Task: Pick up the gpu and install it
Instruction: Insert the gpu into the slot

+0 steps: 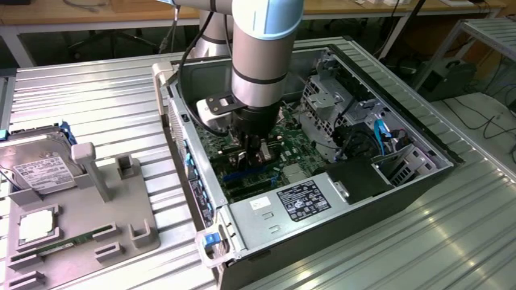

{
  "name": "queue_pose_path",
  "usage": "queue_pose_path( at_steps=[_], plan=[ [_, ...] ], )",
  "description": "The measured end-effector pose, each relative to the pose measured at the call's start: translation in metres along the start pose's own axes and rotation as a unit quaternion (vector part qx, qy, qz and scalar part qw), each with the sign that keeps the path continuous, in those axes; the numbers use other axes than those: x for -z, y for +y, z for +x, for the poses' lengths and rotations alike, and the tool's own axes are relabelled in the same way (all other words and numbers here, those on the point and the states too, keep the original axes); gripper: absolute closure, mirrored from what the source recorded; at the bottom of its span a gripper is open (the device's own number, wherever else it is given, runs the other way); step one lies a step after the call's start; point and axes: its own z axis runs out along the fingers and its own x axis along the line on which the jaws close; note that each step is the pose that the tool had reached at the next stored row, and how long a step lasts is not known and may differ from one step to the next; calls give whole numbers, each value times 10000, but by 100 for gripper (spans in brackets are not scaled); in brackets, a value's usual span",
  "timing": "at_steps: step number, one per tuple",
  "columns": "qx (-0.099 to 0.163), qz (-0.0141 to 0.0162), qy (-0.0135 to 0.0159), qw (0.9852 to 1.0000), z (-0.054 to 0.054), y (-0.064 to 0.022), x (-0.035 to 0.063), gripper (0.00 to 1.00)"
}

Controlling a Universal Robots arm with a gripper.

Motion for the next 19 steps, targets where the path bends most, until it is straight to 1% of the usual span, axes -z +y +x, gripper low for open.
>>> queue_pose_path(
  at_steps=[6,13,19],
  plan=[
    [1,0,0,10000,-4,0,-2,72],
    [0,-4,1,10000,-3,3,-43,72],
    [1,-3,-1,10000,-4,3,-44,72]
  ],
)
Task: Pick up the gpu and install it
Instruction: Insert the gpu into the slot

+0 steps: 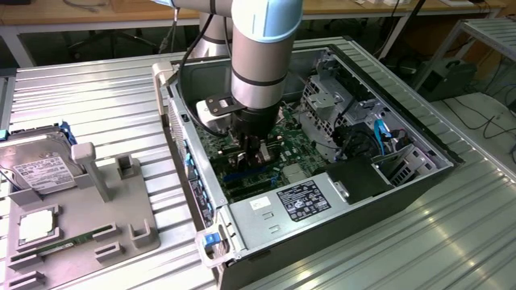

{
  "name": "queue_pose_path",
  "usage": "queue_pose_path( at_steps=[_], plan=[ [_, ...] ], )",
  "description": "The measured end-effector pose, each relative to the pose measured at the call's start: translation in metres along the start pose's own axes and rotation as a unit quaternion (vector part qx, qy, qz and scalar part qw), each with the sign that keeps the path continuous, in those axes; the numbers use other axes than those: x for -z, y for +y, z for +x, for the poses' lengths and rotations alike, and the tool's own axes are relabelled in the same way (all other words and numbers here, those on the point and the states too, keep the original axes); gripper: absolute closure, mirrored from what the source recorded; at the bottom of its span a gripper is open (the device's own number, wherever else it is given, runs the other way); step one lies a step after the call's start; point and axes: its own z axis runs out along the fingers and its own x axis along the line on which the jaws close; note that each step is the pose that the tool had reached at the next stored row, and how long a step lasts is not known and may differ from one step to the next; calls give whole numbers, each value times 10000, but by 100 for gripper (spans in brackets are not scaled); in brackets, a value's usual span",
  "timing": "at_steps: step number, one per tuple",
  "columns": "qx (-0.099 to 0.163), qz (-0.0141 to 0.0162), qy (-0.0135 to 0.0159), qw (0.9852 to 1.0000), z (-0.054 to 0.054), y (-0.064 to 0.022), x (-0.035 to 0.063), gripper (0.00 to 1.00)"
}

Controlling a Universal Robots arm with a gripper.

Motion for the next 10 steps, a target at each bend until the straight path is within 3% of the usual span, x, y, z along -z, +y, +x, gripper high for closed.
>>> queue_pose_path(
  at_steps=[2,10],
  plan=[
    [0,0,0,10000,0,-3,45,72],
    [-1,0,0,10000,0,-3,51,72]
  ],
)
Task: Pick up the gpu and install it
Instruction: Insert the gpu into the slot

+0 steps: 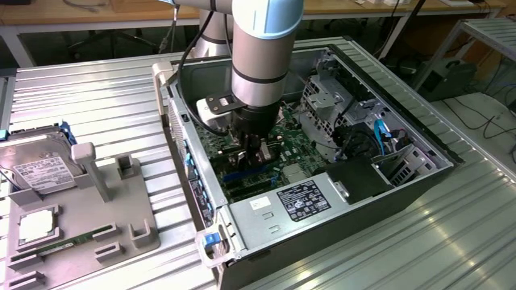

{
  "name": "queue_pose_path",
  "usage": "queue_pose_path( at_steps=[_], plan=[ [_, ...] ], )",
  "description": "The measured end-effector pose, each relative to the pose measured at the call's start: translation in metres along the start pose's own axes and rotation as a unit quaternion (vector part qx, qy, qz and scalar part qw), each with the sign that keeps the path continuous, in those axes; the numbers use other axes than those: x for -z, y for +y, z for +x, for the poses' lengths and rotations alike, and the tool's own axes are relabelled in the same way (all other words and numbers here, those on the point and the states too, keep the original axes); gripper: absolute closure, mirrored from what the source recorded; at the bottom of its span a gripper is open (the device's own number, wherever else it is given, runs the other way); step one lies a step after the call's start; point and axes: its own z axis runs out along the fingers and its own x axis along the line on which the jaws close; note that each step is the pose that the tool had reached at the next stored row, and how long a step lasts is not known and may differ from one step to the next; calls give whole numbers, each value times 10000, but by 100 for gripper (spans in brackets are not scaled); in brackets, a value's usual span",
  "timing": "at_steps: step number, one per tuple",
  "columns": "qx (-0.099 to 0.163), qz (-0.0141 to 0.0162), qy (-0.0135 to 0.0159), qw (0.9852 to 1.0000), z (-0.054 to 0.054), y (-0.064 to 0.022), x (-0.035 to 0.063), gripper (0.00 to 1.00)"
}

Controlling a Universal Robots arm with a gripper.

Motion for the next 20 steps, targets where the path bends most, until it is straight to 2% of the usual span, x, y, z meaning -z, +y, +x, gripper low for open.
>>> queue_pose_path(
  at_steps=[20],
  plan=[
    [-122,-1,9,9999,1,1,-3,72]
  ],
)
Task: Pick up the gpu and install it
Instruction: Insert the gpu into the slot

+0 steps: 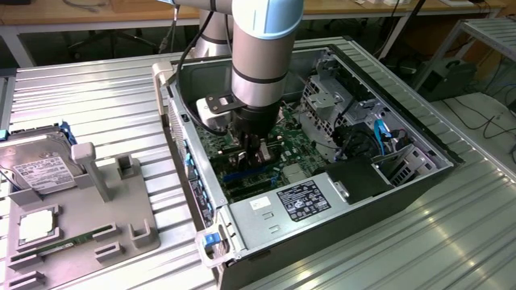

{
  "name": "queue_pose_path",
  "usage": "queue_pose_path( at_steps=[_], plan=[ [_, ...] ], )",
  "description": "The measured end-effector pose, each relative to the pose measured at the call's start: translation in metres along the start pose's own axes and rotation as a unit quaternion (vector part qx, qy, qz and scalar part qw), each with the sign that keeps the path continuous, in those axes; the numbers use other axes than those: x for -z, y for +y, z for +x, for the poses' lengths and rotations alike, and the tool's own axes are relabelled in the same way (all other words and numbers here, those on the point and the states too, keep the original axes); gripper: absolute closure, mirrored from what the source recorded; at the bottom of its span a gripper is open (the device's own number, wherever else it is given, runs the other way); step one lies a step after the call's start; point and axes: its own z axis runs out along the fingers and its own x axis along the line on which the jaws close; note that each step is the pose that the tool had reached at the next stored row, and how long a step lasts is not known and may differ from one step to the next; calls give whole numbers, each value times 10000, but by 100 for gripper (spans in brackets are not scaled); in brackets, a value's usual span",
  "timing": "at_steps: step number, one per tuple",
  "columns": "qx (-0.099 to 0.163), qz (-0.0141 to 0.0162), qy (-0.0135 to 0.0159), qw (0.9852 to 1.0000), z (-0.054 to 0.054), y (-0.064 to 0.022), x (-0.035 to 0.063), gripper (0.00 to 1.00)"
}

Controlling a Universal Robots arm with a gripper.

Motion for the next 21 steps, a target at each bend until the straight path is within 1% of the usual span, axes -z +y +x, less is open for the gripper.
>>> queue_pose_path(
  at_steps=[6,21],
  plan=[
    [1,-1,9,10000,2,2,-24,72],
    [1,1,6,10000,1,11,-11,72]
  ],
)
